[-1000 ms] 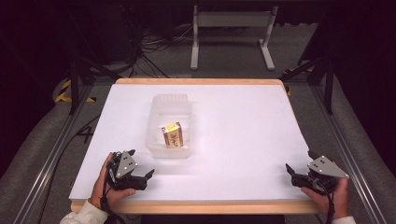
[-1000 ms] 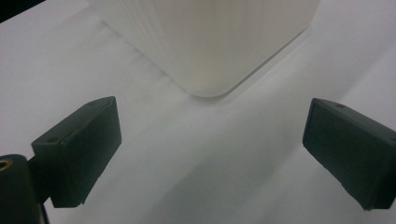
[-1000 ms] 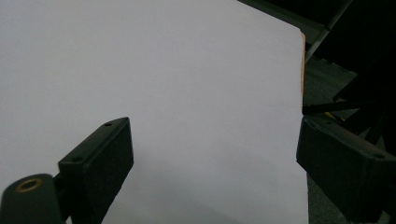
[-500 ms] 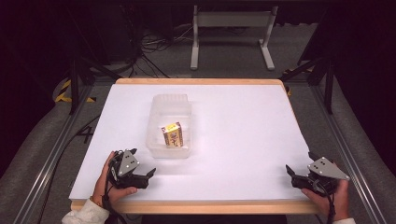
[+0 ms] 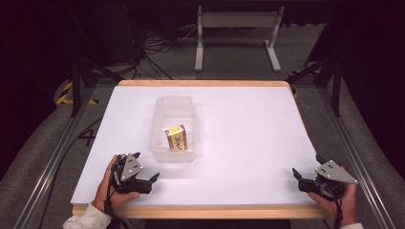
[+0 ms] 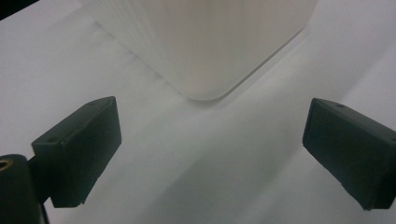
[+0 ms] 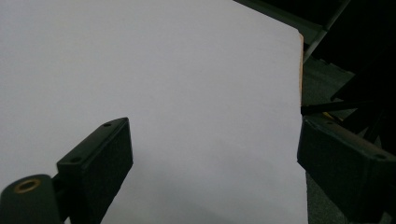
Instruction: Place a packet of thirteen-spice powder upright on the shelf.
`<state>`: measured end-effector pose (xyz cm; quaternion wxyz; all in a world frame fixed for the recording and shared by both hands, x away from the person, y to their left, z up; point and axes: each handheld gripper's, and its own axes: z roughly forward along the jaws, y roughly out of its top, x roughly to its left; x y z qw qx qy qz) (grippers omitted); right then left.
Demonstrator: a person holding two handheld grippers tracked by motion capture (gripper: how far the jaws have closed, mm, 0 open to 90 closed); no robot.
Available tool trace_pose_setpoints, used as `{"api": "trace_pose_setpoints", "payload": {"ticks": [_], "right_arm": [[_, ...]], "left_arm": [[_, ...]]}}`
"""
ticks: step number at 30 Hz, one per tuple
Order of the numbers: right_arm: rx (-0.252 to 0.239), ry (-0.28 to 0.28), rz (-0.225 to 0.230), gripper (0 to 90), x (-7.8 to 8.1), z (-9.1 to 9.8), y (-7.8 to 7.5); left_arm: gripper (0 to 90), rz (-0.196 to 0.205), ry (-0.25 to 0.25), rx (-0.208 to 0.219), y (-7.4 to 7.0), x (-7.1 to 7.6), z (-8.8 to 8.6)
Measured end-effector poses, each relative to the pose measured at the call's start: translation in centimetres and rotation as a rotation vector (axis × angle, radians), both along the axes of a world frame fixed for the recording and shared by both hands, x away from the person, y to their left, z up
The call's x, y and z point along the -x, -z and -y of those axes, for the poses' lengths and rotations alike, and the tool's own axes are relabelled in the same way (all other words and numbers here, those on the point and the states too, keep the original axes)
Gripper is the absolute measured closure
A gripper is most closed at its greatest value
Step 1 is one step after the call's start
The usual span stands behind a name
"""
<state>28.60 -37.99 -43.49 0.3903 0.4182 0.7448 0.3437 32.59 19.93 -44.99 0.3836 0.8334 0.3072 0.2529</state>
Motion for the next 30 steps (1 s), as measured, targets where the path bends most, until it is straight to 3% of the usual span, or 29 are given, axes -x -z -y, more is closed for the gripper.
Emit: {"api": "trace_pose_setpoints", "payload": {"ticks": [30], "right_arm": [[-0.006,-0.002,-0.008,11.0,-0.17,-0.07,0.04]], "left_arm": [[5.0,-0.013,0.020,-0.023,0.14,-0.01,0.32]]}}
